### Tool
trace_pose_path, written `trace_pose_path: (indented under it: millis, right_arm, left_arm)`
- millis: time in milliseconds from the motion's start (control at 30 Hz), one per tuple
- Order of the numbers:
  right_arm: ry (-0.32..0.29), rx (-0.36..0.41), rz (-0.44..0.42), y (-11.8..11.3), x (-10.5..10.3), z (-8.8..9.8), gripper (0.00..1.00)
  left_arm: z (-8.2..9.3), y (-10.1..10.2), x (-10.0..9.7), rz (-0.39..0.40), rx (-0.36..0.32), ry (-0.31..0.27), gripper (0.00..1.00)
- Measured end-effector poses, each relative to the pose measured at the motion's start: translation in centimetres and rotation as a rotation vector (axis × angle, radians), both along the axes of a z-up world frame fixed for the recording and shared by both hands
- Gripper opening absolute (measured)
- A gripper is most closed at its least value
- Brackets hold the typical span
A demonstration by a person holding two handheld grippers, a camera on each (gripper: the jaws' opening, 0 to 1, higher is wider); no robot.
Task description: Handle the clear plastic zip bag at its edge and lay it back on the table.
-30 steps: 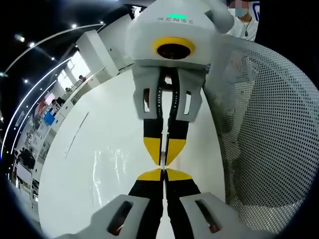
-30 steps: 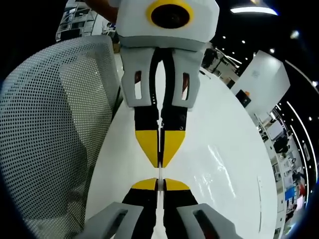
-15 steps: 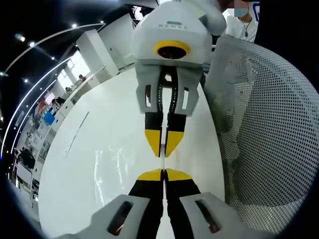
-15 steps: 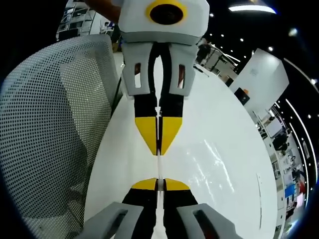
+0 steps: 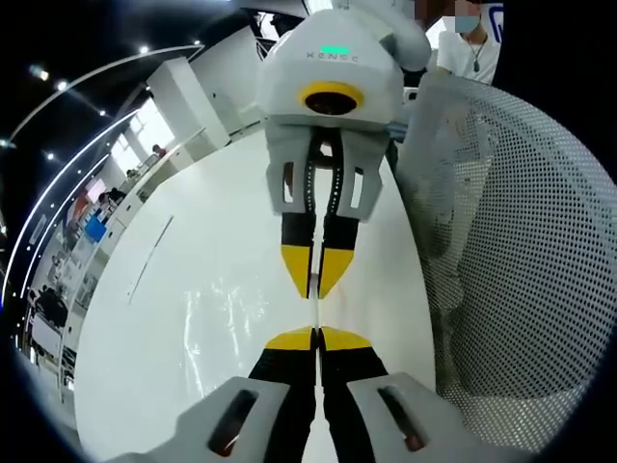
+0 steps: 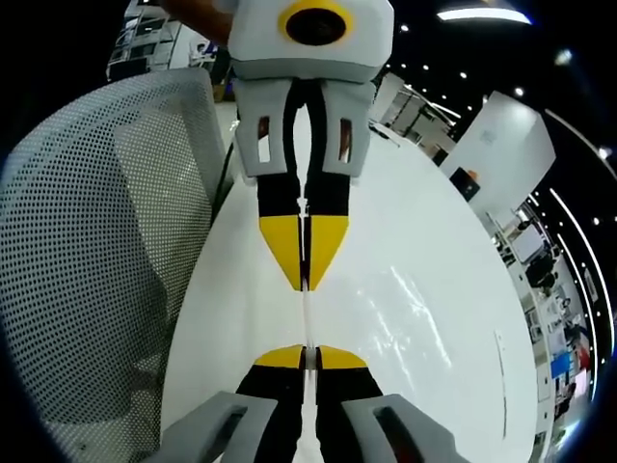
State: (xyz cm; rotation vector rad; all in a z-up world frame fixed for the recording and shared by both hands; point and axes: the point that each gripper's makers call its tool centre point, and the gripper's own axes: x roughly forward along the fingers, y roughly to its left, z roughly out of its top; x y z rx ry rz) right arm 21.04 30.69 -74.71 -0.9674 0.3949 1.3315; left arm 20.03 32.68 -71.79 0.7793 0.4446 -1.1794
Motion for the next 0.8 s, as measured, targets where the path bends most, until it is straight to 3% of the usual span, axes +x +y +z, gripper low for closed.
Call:
trace_pose_path:
  millis: [800]
  right_arm:
    - [0.001,-0.007,-0.042,-1.9,0.6,0.0,0.00]
  left_arm:
    - [0.0,-0.1,0.4,0.001,-0.011,0.017,0.00]
